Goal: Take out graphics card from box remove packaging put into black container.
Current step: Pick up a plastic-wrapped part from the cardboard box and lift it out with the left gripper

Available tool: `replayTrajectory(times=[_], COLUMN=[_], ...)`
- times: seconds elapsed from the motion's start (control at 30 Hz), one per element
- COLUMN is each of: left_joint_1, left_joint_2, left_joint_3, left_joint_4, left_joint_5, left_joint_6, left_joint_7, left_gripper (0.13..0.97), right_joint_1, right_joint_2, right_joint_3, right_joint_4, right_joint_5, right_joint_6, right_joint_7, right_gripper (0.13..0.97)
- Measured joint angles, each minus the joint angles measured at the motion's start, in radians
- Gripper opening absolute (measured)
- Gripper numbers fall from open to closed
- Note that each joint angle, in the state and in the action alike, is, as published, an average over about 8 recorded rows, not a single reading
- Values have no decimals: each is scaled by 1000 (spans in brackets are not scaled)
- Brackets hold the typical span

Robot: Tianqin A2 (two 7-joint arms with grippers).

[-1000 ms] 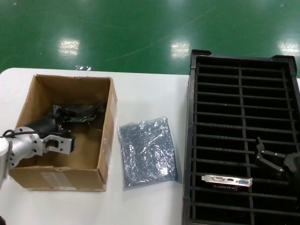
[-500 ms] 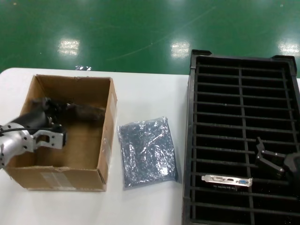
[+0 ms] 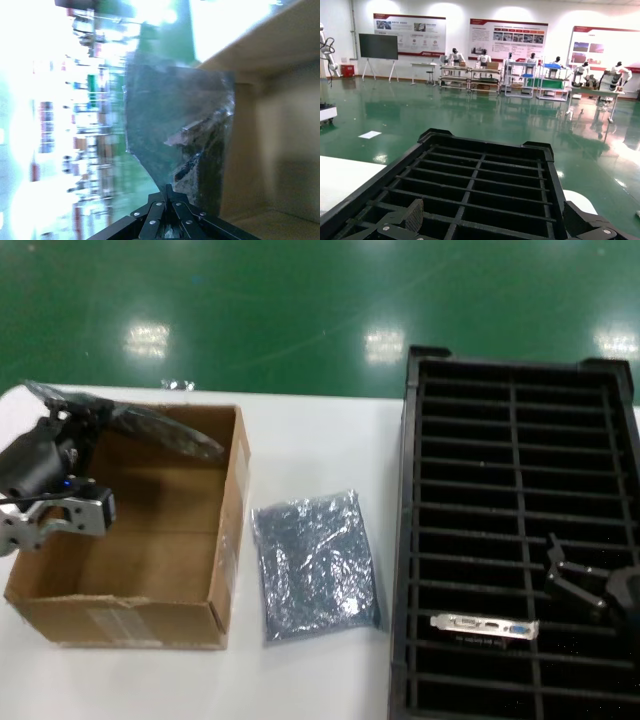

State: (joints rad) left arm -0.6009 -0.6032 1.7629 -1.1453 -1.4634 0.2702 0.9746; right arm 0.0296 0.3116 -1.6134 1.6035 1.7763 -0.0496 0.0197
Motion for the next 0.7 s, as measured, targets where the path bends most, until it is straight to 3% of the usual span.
replayTrajectory(times=[0.17, 0.33, 0.5, 0.7], left_joint_1=[122, 254, 365, 450], left_joint_2=[-33, -38, -19, 35], left_joint_3=[-68, -157, -213, -228], left_joint_4=[-227, -439, -597, -700], left_joint_5=[63, 140, 196, 261], left_joint_6=[-36, -35, -19, 9], left_joint_7=[-131, -267, -374, -465], left_gripper=[139, 139, 139, 139], right_joint_1=[0, 0, 0, 0], right_joint_2=[0, 0, 0, 0], right_joint_3=[0, 0, 0, 0], right_joint_4=[0, 0, 0, 0], right_joint_5=[0, 0, 0, 0], right_joint_6=[0, 0, 0, 0], right_joint_7=[0, 0, 0, 0], right_gripper=[966, 966, 966, 966])
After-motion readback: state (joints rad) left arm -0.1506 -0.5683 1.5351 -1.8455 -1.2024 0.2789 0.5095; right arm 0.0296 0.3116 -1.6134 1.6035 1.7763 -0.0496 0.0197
